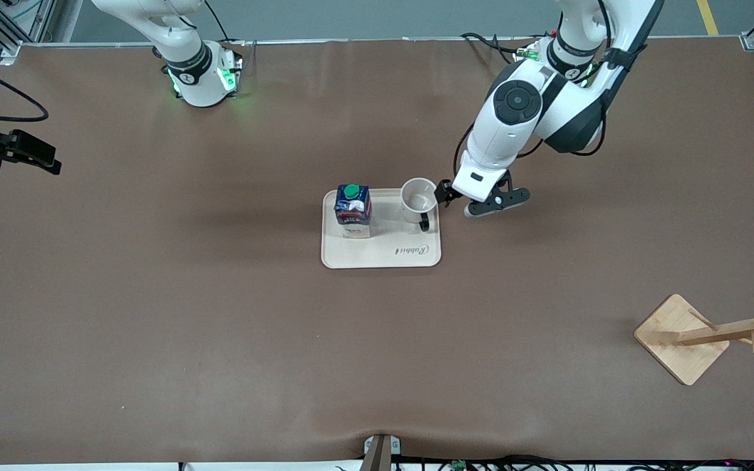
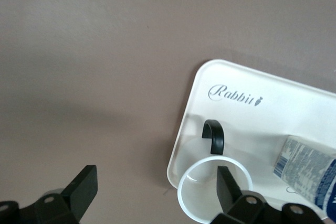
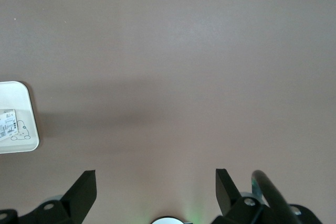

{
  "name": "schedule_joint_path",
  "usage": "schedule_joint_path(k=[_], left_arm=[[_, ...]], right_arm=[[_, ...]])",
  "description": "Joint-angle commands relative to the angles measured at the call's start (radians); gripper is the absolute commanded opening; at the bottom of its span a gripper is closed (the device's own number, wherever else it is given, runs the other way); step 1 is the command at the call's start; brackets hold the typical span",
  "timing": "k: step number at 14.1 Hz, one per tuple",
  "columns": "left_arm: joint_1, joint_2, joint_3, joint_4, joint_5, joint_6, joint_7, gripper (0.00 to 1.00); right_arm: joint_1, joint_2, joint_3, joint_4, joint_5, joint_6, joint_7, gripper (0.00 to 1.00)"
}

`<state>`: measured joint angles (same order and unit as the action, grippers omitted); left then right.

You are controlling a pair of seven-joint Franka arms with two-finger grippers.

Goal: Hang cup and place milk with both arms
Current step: 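Reach the left gripper toward the white mug's black handle on the tray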

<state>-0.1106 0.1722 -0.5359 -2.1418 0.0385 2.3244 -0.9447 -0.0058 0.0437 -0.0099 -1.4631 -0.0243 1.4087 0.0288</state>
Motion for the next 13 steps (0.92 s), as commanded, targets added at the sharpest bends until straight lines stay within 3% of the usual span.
schedule_joint_path(k=[1, 3, 9, 12, 13], left_arm=[[-0.049, 0.003, -0.004, -0.029, 0.02, 0.039, -0.054, 0.99], [-0.086, 0.033, -0.003, -0.026, 0.021, 0.043, -0.106, 0.77], [-0.144, 0.167, -0.002, -0.017, 0.153, 0.117, -0.256, 0.7], [-0.146, 0.222, -0.002, -0.009, 0.259, 0.139, -0.325, 0.36], [-0.144, 0.23, -0.002, -0.009, 0.286, 0.139, -0.336, 0.33]], right_arm=[[-0.005, -0.002, 0.005, -0.008, -0.006, 0.004, -0.013, 1.0], [-0.014, -0.004, 0.005, -0.008, -0.009, -0.005, -0.015, 1.0], [-0.019, -0.004, 0.007, -0.008, -0.009, -0.005, -0.02, 1.0], [-0.023, -0.004, 0.007, -0.008, -0.009, -0.005, -0.021, 1.0], [-0.023, -0.004, 0.007, -0.008, -0.009, -0.005, -0.021, 1.0]])
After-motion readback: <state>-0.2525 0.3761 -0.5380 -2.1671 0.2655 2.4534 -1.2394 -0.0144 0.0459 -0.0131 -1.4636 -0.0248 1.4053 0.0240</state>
